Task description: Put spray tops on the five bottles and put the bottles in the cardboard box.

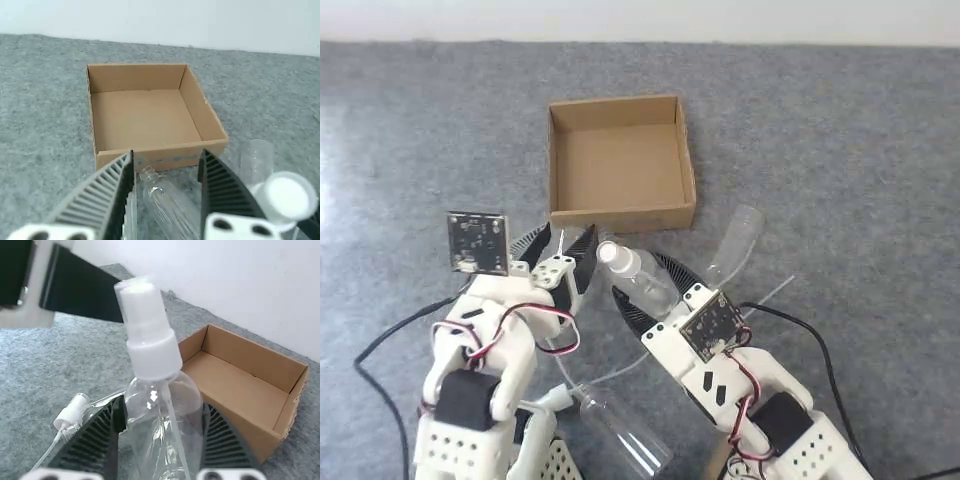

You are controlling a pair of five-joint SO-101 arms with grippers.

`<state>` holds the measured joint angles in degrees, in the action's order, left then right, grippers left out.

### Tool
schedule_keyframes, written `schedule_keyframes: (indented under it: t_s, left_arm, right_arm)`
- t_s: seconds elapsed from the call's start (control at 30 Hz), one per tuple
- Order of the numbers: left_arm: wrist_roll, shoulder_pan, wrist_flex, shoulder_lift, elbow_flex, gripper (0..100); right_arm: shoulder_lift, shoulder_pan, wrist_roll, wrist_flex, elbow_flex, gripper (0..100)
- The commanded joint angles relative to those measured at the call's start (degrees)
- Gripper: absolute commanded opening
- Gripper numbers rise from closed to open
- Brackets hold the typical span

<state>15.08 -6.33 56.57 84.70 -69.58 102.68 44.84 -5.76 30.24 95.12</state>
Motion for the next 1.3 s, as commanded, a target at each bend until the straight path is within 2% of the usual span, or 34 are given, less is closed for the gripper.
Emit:
schedule_keyframes:
  t_s: [0.0, 0.33, 0.53, 0.73, 0.9, 1.27]
  left_arm:
    - [-0.09, 0.09, -5.54, 0.62, -2.15, 20]
    - [-0.26, -8.0, -2.73, 0.62, -2.42, 20]
    - [-4.13, -8.62, -2.46, 0.62, -2.59, 20]
    - [-4.22, -8.97, -2.46, 0.62, -2.59, 20]
    - [-4.4, -13.01, -0.09, 0.62, -2.42, 20]
    - [-4.4, -13.01, -0.09, 0.62, -2.33, 20]
  right_arm:
    - [1.19, -0.75, -0.7, -1.36, 1.32, 7.2]
    - [1.19, -0.75, -0.7, -1.27, 1.32, 7.2]
    - [1.19, -0.75, -0.7, -1.27, 1.32, 7.2]
    - [1.19, -0.75, -0.79, -1.27, 1.32, 7.2]
    - [1.19, -0.75, -0.79, -1.27, 1.32, 7.2]
    - [1.19, -0.75, -0.79, -1.1, 1.32, 7.2]
